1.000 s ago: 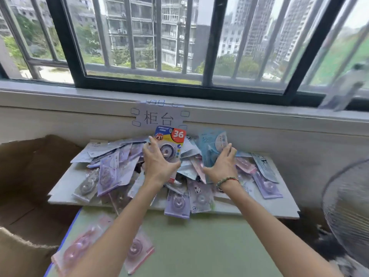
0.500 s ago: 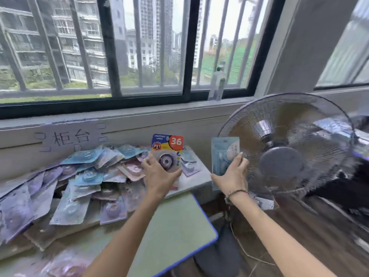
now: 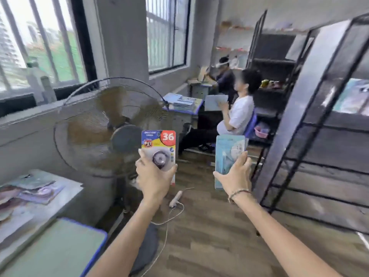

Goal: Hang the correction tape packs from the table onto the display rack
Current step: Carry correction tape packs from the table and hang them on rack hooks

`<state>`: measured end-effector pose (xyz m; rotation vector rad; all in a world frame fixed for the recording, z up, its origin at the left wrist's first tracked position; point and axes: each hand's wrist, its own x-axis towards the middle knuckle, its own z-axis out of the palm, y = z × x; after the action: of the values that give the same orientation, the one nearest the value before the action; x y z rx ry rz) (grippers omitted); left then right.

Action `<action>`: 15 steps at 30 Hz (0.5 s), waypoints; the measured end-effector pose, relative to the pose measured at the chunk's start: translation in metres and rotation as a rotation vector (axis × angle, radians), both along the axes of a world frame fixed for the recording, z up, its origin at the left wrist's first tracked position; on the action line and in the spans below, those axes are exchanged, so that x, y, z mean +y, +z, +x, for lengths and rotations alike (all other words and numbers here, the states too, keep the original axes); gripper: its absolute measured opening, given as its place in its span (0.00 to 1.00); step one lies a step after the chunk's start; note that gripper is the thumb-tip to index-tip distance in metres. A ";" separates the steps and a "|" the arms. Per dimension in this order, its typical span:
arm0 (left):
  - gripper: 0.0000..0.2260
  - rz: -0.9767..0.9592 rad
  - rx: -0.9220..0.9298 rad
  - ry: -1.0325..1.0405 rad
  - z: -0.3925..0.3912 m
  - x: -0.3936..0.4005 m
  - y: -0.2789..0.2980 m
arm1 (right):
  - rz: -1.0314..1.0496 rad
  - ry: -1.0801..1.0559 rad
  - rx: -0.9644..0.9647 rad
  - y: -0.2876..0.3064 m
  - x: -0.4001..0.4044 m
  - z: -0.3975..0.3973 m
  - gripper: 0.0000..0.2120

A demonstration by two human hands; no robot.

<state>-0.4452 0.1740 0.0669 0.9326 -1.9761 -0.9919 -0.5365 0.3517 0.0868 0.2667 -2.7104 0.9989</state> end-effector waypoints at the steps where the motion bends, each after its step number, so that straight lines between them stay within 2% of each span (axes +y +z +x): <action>1: 0.48 0.007 0.011 -0.052 -0.016 0.022 0.001 | -0.003 -0.052 0.001 0.000 0.026 -0.008 0.55; 9: 0.46 0.013 0.046 -0.423 -0.136 0.210 0.010 | -0.041 -0.413 0.007 -0.003 0.237 -0.065 0.56; 15: 0.43 -0.009 0.055 -0.626 -0.222 0.378 0.022 | -0.043 -0.620 0.004 0.000 0.415 -0.102 0.56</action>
<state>-0.6671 0.5515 0.0886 0.2617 -2.2712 -1.3194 -0.6386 0.7664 0.0873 -0.5471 -2.4961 0.8512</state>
